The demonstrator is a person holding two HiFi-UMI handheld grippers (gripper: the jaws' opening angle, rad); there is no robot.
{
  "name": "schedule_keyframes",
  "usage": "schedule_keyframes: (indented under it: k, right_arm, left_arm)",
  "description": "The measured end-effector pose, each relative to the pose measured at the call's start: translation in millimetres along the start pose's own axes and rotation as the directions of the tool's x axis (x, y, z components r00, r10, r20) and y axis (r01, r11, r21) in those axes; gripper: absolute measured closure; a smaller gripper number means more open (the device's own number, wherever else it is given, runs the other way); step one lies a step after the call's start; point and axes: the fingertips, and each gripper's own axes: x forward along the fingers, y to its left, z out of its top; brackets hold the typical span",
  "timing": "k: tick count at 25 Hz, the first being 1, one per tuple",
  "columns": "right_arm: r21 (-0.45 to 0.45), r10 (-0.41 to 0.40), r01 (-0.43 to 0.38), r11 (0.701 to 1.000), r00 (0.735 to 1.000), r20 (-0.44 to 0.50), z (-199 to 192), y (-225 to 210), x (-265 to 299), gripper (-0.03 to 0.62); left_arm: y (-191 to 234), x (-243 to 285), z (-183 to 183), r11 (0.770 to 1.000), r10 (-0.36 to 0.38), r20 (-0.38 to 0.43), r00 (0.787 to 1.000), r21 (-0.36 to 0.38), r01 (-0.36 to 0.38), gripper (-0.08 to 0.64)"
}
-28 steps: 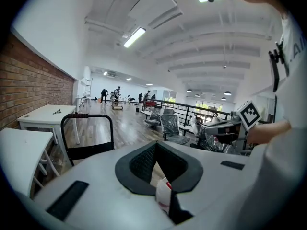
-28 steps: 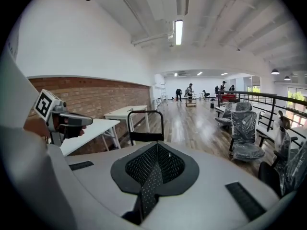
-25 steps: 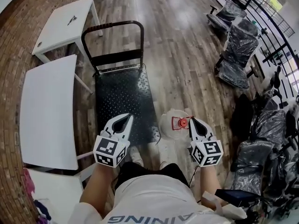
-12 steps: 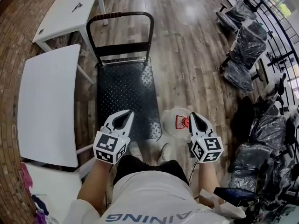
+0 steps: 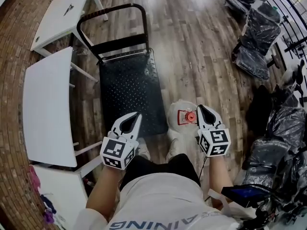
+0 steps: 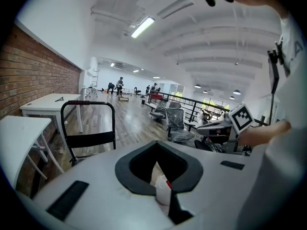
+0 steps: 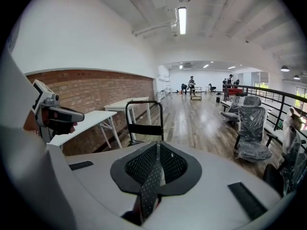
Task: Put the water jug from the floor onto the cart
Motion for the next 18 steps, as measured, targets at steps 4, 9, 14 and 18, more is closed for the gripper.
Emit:
schedule_keyframes:
  k: [4,9,14,18]
  right_arm:
    - [-0.001,-0.022,0.022,1.0,0.999,-0.027,-24.8,-33.0,18.6,0.576]
    - [0.05,-0.026,0.031,0.998,0.994,-0.103,-80.4,-58.3,39.2,0.485]
    - [0.055,-0.03,0.04,0.998,0.985,-0.169,-127.9,-76.6,71.3,0.427]
    - [0.064,-0.018,0.035,0.997,0.968,-0.25,-175.4,-73.3,87.4,0.349]
  left_arm:
    - [0.5,26.0,-22.9,0.999,0.037,-0.053,0.998,-0.018,-0.038,0.558]
    - [-1.4,48.0,-55.2,0.996,0.047,-0.108,0.993,-0.072,-0.055,0.558]
    - [9.4,83.7,-69.2,0.994,0.049,-0.119,0.992,-0.092,-0.06,0.558]
    - [21.3,90.1,-87.0,0.988,0.052,-0.124,0.991,-0.139,-0.069,0.558]
